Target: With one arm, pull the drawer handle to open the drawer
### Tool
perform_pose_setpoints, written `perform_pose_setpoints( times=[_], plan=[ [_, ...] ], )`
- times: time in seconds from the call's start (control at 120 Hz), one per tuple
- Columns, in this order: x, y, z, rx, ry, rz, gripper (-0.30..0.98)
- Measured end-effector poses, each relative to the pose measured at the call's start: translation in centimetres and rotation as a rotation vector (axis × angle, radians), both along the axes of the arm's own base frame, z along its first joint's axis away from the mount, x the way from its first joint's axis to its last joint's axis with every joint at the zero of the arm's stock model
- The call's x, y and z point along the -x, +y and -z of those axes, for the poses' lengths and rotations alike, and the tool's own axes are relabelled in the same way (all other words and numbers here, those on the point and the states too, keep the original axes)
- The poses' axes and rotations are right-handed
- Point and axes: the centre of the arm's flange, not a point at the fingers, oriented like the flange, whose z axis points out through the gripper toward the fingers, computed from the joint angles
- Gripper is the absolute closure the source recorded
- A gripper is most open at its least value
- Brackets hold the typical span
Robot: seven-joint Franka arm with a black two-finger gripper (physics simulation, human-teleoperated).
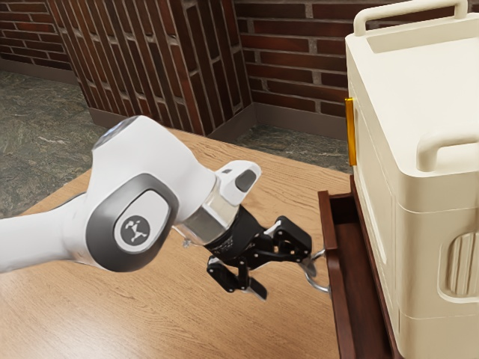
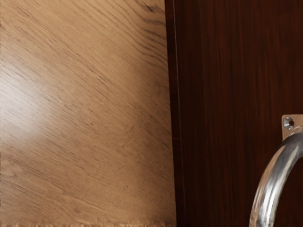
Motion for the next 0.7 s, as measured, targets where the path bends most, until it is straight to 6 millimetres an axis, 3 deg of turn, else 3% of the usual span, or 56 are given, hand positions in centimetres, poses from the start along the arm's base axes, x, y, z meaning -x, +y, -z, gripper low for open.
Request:
perform_pose_setpoints(
  times=[0.7],
  plan=[
    [3.6, 3.0, 0.5, 0.005, 0.016, -0.017, 0.0]
  ],
)
